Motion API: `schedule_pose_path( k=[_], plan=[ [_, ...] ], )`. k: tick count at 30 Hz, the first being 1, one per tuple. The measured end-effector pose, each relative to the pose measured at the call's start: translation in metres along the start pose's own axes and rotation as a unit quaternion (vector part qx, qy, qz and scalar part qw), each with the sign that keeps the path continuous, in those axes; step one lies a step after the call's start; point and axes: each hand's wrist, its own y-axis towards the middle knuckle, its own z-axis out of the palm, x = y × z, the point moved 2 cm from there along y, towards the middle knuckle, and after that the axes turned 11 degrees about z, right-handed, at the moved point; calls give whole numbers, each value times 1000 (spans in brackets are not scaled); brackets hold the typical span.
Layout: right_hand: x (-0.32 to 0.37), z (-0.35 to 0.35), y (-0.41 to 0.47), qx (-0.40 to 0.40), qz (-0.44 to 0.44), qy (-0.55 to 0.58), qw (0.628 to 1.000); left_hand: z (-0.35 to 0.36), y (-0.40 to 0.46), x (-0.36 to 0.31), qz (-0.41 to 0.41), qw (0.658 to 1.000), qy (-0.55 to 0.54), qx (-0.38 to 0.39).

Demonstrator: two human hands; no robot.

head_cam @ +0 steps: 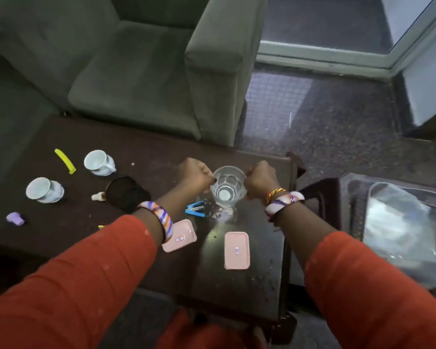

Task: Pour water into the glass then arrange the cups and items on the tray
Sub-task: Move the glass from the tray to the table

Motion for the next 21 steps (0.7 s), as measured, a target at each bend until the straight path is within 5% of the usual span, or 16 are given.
schedule_pose_path(
  k=[14, 18, 21],
  plan=[
    [-30, 60, 51, 60, 80, 88, 991, 35, 44, 63, 3, 995, 35, 91],
    [-28, 41, 15, 31, 31, 56, 997, 30, 17, 37, 89, 988, 116, 41],
    [-34, 7, -31, -14, -47, 14, 999, 37, -22, -3, 216, 964, 108, 111]
  ],
)
